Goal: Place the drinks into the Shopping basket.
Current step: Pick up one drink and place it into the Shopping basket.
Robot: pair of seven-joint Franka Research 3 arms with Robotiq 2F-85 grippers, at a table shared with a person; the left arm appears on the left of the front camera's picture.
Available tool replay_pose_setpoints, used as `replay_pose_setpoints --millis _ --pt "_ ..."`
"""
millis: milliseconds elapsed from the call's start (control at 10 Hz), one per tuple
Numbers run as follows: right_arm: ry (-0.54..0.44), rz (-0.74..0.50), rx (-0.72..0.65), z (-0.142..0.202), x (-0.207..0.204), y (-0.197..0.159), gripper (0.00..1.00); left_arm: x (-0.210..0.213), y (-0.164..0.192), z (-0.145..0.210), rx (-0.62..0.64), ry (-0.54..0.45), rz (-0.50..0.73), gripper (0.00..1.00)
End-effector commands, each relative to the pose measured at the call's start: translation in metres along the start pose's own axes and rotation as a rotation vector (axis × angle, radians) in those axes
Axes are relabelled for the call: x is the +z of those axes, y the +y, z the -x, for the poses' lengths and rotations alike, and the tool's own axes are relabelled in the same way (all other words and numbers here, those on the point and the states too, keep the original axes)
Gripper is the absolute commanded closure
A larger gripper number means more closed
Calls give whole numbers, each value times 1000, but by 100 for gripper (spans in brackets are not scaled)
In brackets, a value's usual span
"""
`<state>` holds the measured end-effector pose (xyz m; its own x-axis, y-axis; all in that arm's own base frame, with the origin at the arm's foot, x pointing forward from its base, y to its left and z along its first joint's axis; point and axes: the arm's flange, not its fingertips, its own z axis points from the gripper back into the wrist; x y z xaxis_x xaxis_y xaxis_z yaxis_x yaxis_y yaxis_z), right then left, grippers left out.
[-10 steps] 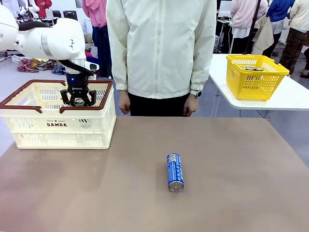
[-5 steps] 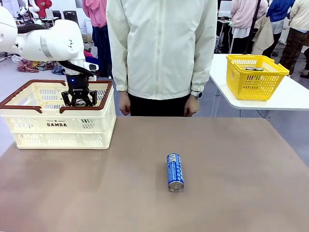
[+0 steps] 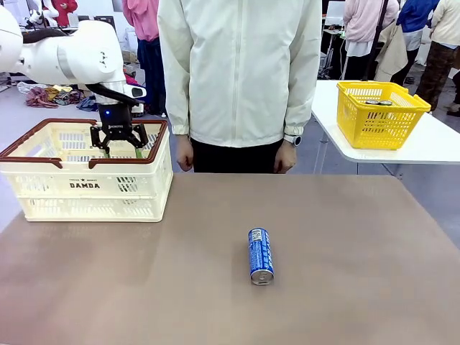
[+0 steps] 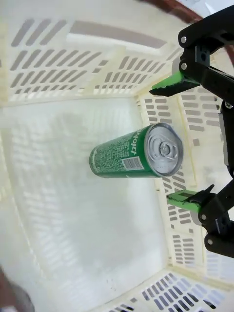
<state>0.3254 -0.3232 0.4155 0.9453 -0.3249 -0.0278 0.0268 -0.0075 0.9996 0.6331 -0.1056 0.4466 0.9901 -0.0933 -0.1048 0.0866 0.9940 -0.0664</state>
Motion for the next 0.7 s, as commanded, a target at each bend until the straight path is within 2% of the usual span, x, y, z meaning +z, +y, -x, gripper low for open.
replay_pose_setpoints --millis 0,200,400,600 --pt "11 5 -1 1 2 4 0 24 15 32 -69 -104 100 0" --pt "11 5 -1 1 2 4 0 78 46 72 -134 -227 268 0" --pt "11 5 -1 1 2 4 0 125 110 101 -233 -202 449 0" --pt "11 5 -1 1 2 4 0 124 190 137 -398 -201 761 0"
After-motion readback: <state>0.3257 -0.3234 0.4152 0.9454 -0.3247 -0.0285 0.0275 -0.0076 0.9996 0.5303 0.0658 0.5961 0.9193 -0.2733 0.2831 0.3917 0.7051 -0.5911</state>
